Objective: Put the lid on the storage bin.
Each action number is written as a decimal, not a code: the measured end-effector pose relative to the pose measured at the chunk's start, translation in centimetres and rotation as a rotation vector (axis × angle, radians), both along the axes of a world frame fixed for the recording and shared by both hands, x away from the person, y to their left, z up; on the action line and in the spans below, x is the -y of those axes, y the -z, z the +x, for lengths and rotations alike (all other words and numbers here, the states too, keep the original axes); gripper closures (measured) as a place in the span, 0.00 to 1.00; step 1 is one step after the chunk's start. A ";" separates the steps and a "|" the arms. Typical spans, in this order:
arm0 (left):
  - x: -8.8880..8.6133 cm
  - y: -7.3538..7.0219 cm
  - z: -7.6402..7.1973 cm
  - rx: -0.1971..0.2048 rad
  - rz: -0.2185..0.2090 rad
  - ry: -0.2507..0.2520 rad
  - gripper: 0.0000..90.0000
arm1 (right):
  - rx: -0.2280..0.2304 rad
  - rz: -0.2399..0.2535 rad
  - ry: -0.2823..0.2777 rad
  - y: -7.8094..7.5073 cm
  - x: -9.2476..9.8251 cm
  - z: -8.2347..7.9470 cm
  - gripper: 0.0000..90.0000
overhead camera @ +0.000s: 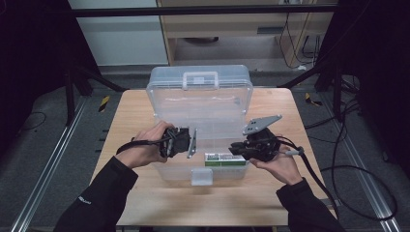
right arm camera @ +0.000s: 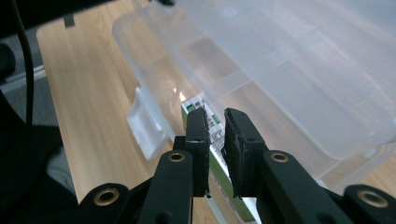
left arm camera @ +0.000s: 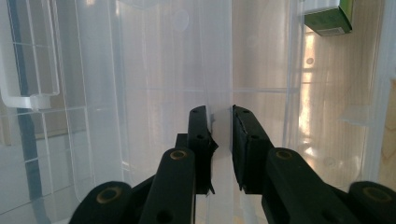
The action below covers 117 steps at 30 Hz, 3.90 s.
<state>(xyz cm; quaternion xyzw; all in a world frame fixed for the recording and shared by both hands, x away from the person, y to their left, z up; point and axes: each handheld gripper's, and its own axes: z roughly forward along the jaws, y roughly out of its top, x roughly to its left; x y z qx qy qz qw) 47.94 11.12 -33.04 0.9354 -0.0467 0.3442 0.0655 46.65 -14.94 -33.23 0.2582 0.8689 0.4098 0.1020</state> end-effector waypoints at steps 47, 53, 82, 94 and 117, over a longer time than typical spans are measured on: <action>0.0 0.4 -0.7 -0.010 0.013 0.003 0.86 | 0.107 0.210 0.393 -1.7 3.3 7.0 1.00; 0.0 0.5 -0.9 -0.019 0.016 -0.009 0.86 | 0.117 0.218 0.405 -1.8 3.5 7.0 1.00; -0.2 1.4 -1.7 -0.022 -0.011 0.007 0.80 | 0.102 0.221 0.371 -1.2 4.2 6.0 1.00; -0.9 1.2 -2.0 -0.061 -0.106 0.009 0.70 | 0.104 0.220 0.361 -0.9 4.2 5.7 1.00; -6.4 -1.5 -3.0 -0.051 -0.519 -0.121 0.63 | 0.097 0.215 0.340 -0.5 4.2 5.2 1.00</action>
